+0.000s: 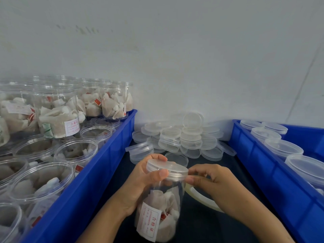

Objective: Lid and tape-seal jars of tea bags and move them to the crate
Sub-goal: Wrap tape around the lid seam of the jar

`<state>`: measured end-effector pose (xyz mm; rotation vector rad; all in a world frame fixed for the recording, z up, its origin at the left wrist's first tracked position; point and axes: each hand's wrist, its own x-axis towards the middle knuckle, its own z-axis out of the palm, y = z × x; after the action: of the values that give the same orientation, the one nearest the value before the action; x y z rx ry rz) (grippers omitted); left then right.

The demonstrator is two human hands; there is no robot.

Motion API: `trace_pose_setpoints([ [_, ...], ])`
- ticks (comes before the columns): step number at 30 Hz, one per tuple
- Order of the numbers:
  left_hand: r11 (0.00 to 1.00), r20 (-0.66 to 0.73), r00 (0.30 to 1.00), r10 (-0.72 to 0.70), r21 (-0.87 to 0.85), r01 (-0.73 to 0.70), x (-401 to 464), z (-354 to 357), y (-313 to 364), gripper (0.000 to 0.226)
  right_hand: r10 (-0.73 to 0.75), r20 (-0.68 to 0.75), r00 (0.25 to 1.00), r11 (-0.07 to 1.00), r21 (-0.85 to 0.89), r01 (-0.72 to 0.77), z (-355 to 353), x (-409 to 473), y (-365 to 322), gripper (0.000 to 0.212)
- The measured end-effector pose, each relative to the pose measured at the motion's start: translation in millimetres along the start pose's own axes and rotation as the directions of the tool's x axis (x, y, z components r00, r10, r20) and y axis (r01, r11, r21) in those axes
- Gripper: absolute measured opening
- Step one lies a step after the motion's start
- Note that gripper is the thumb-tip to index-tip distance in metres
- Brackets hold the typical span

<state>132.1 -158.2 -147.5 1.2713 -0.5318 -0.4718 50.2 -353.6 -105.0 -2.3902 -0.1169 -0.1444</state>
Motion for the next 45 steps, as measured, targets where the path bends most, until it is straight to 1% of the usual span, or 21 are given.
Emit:
trace_pose_setpoints([
  [4,0.998,-0.010,1.000,-0.024,-0.050,0.024,-2,1,0,0.116,0.012,-0.027,1.000,0.999,0.031,-0.011,4,0,1,0.009],
  [6,1.000,-0.016,0.999,-0.028,-0.002,0.028,-3,2,0,0.114,0.026,-0.035,0.999,0.999,0.033,-0.024,4,0,1,0.009],
  [8,0.997,-0.020,0.999,-0.025,0.073,0.026,-3,4,1,0.103,0.021,-0.041,0.999,0.999,0.037,-0.020,4,1,1,0.016],
  [11,0.984,-0.052,0.999,-0.008,0.177,0.017,-4,4,4,0.078,0.010,-0.066,0.998,0.998,0.060,-0.006,5,1,1,0.025],
  [13,0.970,-0.050,0.998,0.033,0.242,-0.020,-6,6,7,0.077,-0.013,-0.071,0.997,0.999,0.042,0.016,6,0,2,0.025],
  [15,0.931,-0.063,0.992,0.107,0.357,-0.078,-8,9,11,0.092,-0.032,-0.077,0.997,0.999,0.037,0.034,10,-1,3,0.018],
  [16,0.901,-0.086,0.985,0.149,0.422,-0.099,-8,10,12,0.096,-0.032,-0.090,0.995,0.999,0.026,0.034,12,-1,2,0.013],
  [17,0.876,-0.118,0.975,0.186,0.469,-0.111,-7,11,12,0.095,-0.034,-0.105,0.994,0.999,0.004,0.035,15,-2,1,0.014],
  [19,0.862,-0.195,0.954,0.227,0.496,-0.103,-6,13,12,0.086,-0.056,-0.132,0.990,0.997,-0.052,0.049,18,-2,1,0.030],
  [20,0.863,-0.223,0.946,0.235,0.495,-0.098,-6,13,11,0.082,-0.069,-0.144,0.987,0.996,-0.072,0.059,19,-2,0,0.033],
  [24,0.841,-0.275,0.916,0.292,0.530,-0.109,-6,15,7,0.076,-0.103,-0.171,0.980,0.993,-0.080,0.090,16,-2,1,0.024],
  [27,0.802,-0.295,0.893,0.339,0.586,-0.111,-7,17,7,0.079,-0.099,-0.178,0.979,0.994,-0.062,0.089,16,-1,2,0.017],
  [30,0.753,-0.264,0.901,0.344,0.651,-0.096,-8,17,13,0.086,-0.126,-0.196,0.972,0.986,-0.130,0.102,19,-1,5,0.009],
  [32,0.699,-0.207,0.936,0.287,0.713,-0.057,-11,14,20,0.103,-0.149,-0.185,0.971,0.982,-0.147,0.123,19,-2,6,0.010],
  [33,0.658,-0.183,0.951,0.248,0.753,-0.026,-13,13,24,0.111,-0.162,-0.178,0.971,0.980,-0.148,0.137,19,-2,6,0.010],
  [34,0.599,-0.170,0.963,0.210,0.801,0.011,-15,13,30,0.114,-0.177,-0.176,0.968,0.977,-0.150,0.152,18,-2,7,0.010],
  [37,0.353,-0.162,0.970,0.183,0.931,0.089,-20,14,45,0.101,-0.222,-0.188,0.957,0.970,-0.139,0.198,20,-3,6,0.009],
  [39,0.203,-0.148,0.981,0.123,0.972,0.121,-20,20,54,0.087,-0.239,-0.188,0.953,0.967,-0.131,0.217,21,-3,6,0.008],
  [40,0.145,-0.152,0.984,0.091,0.980,0.138,-19,24,56,0.083,-0.252,-0.193,0.948,0.964,-0.141,0.227,22,-3,6,0.008],
  [42,0.069,-0.165,0.984,0.070,0.985,0.160,-15,33,54,0.076,-0.273,-0.212,0.938,0.953,-0.190,0.234,24,-4,7,0.009],
  [45,0.015,-0.173,0.978,0.114,0.985,0.173,-8,41,43,0.077,-0.287,-0.228,0.930,0.942,-0.241,0.232,24,-6,8,0.012],
])
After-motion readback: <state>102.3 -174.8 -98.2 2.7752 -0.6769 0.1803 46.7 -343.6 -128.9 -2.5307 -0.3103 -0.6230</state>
